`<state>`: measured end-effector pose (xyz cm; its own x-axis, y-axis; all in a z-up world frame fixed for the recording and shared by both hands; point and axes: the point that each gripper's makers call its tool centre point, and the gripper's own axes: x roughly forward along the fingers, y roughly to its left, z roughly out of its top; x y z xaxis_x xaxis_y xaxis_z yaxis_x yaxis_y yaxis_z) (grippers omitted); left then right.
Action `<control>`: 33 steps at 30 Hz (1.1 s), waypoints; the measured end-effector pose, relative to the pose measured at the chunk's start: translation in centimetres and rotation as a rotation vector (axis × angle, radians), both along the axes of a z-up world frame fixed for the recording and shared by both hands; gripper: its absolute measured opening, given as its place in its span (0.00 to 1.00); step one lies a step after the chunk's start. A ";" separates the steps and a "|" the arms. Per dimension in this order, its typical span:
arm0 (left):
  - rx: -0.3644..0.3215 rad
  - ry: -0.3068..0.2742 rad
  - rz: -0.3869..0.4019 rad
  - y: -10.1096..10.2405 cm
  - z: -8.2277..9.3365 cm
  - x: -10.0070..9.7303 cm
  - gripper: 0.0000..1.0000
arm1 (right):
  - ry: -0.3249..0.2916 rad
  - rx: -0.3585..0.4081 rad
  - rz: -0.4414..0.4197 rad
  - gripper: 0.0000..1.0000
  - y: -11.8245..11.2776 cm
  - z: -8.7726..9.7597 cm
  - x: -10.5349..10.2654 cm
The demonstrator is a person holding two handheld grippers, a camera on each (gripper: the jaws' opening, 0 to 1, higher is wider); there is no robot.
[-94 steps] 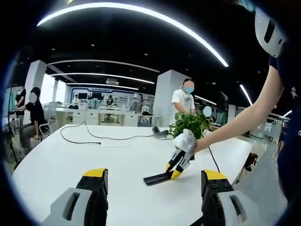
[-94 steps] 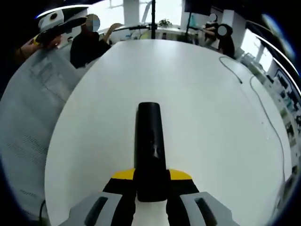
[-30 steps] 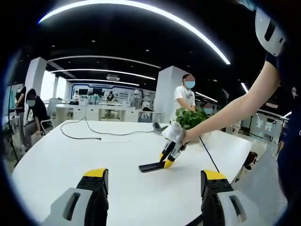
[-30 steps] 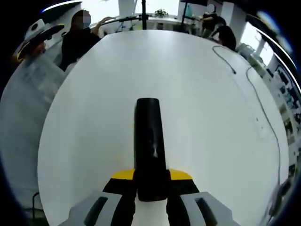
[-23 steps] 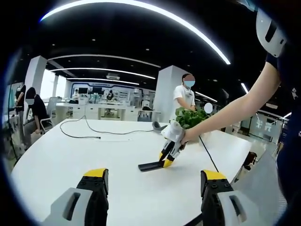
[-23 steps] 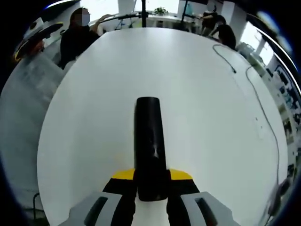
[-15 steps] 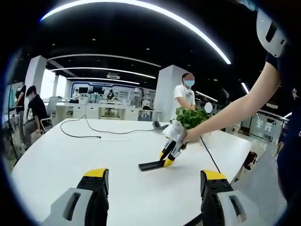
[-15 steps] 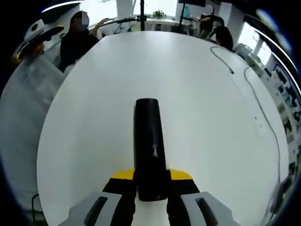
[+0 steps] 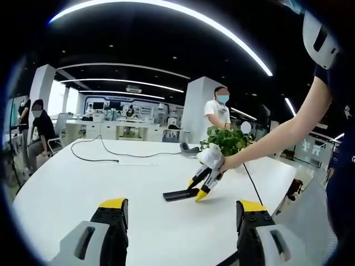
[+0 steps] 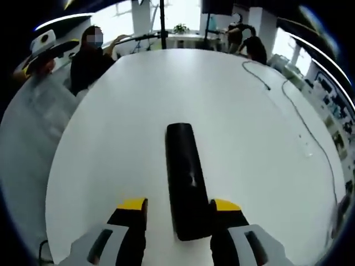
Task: Press the specified remote control buttons in sequence, fully releasing each button before pressing the next.
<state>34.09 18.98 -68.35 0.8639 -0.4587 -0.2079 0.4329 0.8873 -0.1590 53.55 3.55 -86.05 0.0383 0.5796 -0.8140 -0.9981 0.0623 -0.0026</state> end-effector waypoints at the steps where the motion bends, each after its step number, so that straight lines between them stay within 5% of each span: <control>1: -0.001 0.000 0.000 0.0 0.0 0.0 0.83 | -0.004 0.021 -0.018 0.52 0.2 0.1 0.0; 3: 0.000 0.003 -0.002 0.0 -0.1 0.0 0.83 | 0.012 0.064 -0.080 0.56 0.3 0.2 0.0; 15: 0.004 0.006 -0.005 -0.1 -0.1 -0.1 0.83 | -0.122 0.353 -0.415 0.98 0.5 5.0 4.1; 33: 0.000 -0.004 -0.009 -0.1 0.0 -0.1 0.83 | -0.282 0.545 -0.610 0.99 -2.1 12.1 3.7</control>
